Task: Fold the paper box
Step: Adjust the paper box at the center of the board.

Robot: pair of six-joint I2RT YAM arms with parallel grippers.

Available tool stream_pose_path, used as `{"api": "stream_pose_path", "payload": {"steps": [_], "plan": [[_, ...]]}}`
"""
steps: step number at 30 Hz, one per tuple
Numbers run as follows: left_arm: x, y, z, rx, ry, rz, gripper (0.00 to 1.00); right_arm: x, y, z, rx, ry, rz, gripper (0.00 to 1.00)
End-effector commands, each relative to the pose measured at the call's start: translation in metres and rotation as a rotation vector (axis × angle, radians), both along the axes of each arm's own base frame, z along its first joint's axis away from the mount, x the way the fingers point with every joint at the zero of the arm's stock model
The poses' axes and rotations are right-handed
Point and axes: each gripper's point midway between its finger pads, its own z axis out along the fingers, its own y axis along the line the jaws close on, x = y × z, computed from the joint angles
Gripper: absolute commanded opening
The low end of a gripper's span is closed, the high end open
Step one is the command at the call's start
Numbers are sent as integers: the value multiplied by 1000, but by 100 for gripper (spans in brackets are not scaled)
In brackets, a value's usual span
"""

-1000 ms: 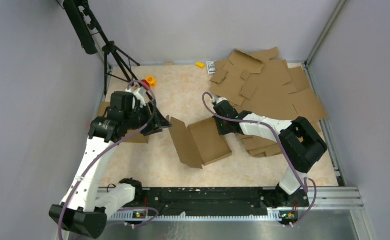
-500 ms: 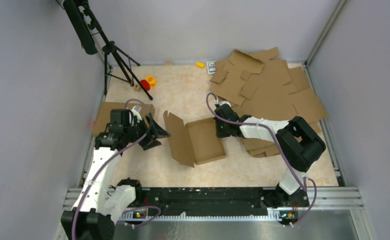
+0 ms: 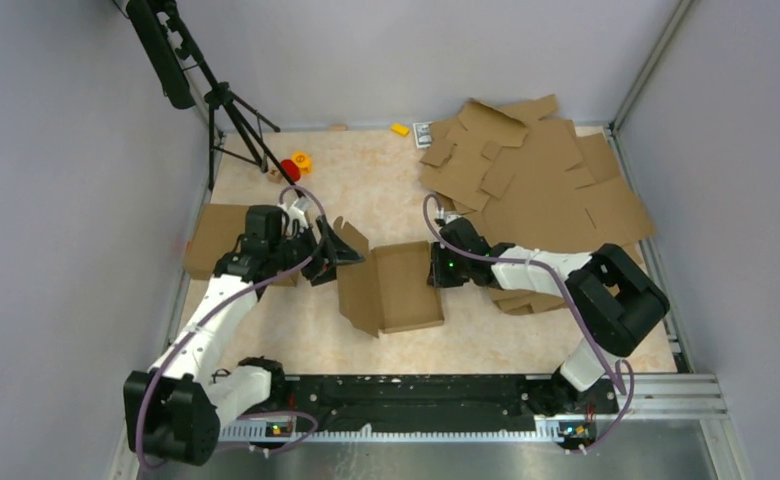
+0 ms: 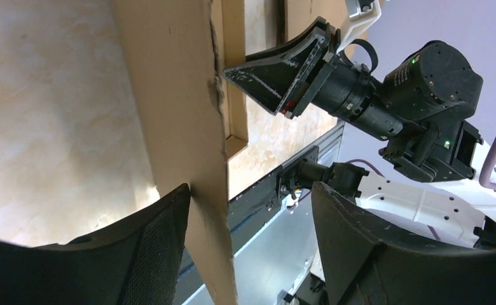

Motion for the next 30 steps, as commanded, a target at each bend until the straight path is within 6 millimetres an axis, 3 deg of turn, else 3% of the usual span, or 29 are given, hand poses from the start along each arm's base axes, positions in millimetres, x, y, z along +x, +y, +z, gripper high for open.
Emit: {"api": "stream_pose_path", "payload": {"steps": [1,7,11,15,18,23,30], "plan": [[20,-19,24,-34,-112,-78,72,-12,14,18,130,12,34,29],[31,-41,31,-44,-166,-195,73,-40,28,36,258,17,84,39],[38,-57,21,-3,-127,-303,73,-58,40,52,325,3,120,45],[36,-76,15,-63,-96,-408,73,-67,47,54,333,23,145,46],[38,-85,23,-48,-127,-450,75,-68,47,54,336,25,141,50],[42,-79,40,15,-188,-505,77,-67,38,64,331,-16,124,56],[48,-68,38,52,-182,-474,77,-33,12,104,314,-237,206,58]]}}
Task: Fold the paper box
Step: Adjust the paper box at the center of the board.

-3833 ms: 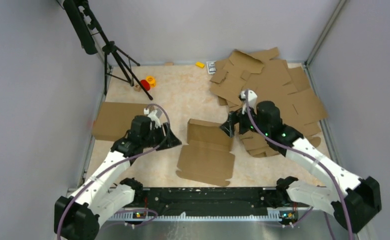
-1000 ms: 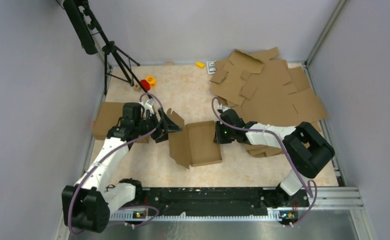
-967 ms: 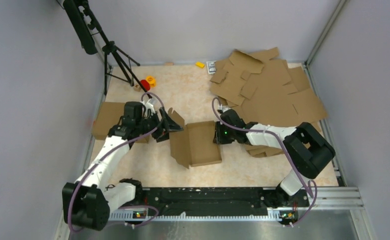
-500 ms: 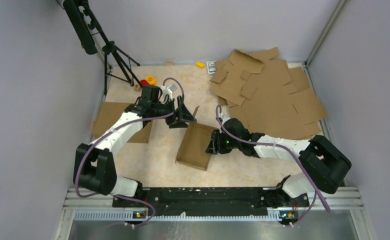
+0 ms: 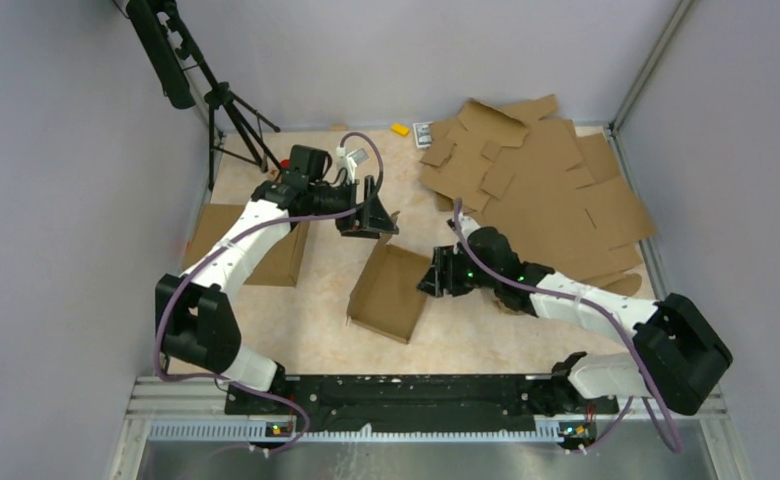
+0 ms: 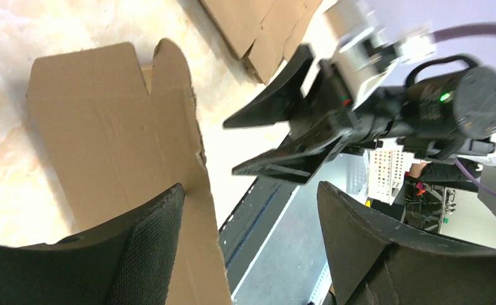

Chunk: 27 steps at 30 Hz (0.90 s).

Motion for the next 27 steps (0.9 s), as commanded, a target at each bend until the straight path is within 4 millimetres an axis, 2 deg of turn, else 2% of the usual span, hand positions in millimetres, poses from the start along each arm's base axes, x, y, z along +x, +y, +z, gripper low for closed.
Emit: {"api": "stream_pose_path", "payload": {"steps": [1,6,7,9,10,11,13,14,16,18,20,24,27], "plan": [[-6,9,-9,28,15,-5,77,30,-9,41,-6,-254,85,60],[-4,9,-10,28,18,-3,77,63,0,82,-38,-563,148,72],[-4,9,-9,31,16,0,76,69,2,85,-48,-625,167,77],[-5,10,-7,32,18,2,75,69,14,83,-72,-756,315,79],[-6,10,-6,33,16,2,75,74,15,82,-100,-775,328,79],[-7,11,-6,37,17,2,75,85,11,82,-139,-758,301,86],[-9,12,-5,41,12,2,73,98,8,88,-41,-707,333,87],[-9,13,-5,42,13,4,73,105,7,97,36,-717,342,87],[-10,13,-6,45,16,6,72,112,8,109,144,-774,363,92],[-10,14,-7,50,17,10,70,125,12,104,112,-858,401,92],[-10,15,-8,58,17,14,68,136,21,95,86,-881,470,87],[-10,16,-8,68,12,15,67,141,42,90,132,-927,624,84],[-11,16,-9,72,17,14,66,148,50,93,128,-984,647,83]]}}
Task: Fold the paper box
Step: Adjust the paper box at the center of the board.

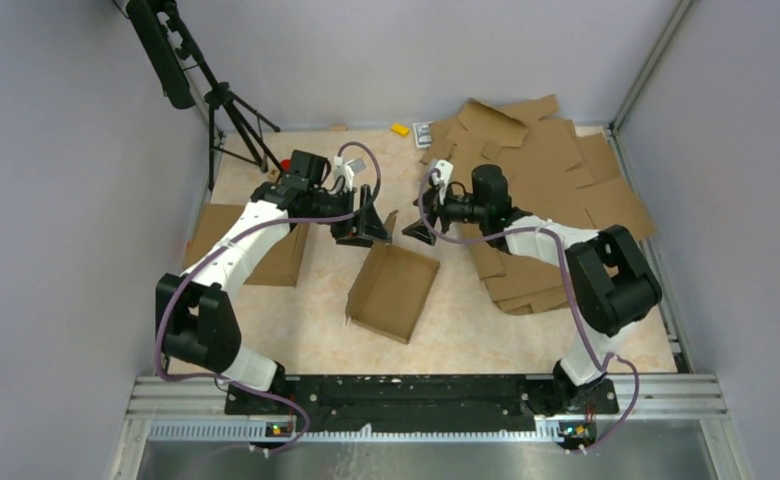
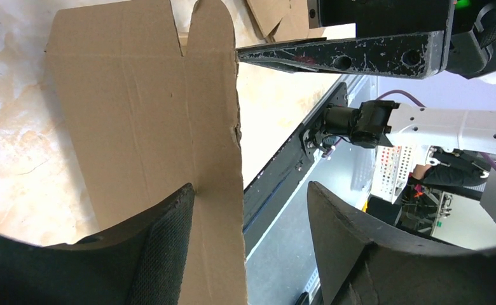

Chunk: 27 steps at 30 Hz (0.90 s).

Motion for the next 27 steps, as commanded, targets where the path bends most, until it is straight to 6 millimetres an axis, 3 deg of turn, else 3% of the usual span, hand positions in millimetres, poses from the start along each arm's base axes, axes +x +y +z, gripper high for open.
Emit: {"api": "stream_pose_path", "payload": {"steps": [1,9,15,27], "plan": [[-3,2,12,-7,-54,-13,66,4,25,36,55,-215,169,82],[-6,0,18,-23,-54,-20,65,-14,50,31,9,-228,308,73],[-5,0,17,-18,-53,-15,65,-26,50,16,-27,-167,332,59],[-7,0,17,-11,-63,-5,64,-32,36,29,-36,-132,229,8]]}}
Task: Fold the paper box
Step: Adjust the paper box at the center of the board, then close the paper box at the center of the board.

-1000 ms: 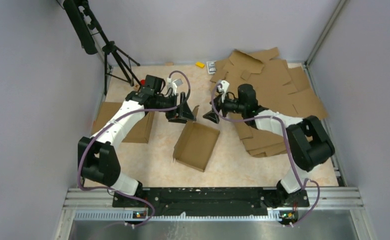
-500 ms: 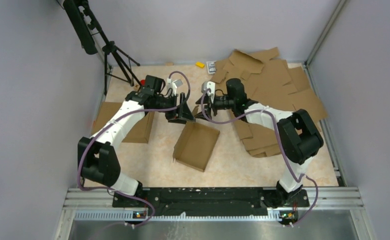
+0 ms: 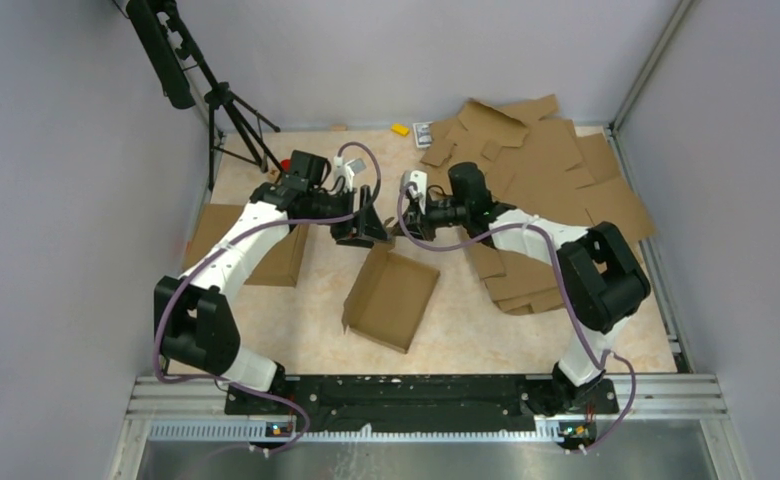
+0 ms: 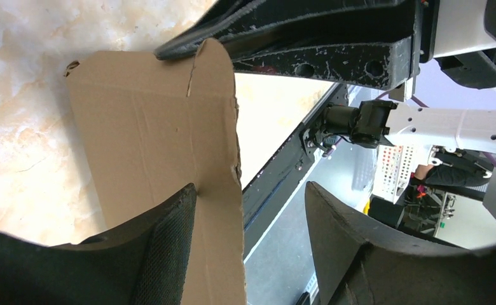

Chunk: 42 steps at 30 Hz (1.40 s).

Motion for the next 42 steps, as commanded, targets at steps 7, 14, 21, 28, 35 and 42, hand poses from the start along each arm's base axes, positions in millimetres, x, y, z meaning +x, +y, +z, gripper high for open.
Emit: {"api": "stream_pose_path", "payload": {"steps": [7,14,21,28,35,42], "plan": [[4,6,16,22,-95,38,68,-9,-17,32,43,-37,-102,0],[27,43,32,143,-259,198,79,-7,-37,32,52,20,-288,0],[43,113,57,329,-494,503,92,-6,-56,21,28,35,-410,0],[30,142,30,419,-518,534,89,-14,-61,24,38,-8,-382,0],[45,136,20,361,-686,515,90,-12,-56,26,36,9,-345,0],[62,131,8,297,-646,452,90,-14,-54,26,51,31,-315,0]]}}
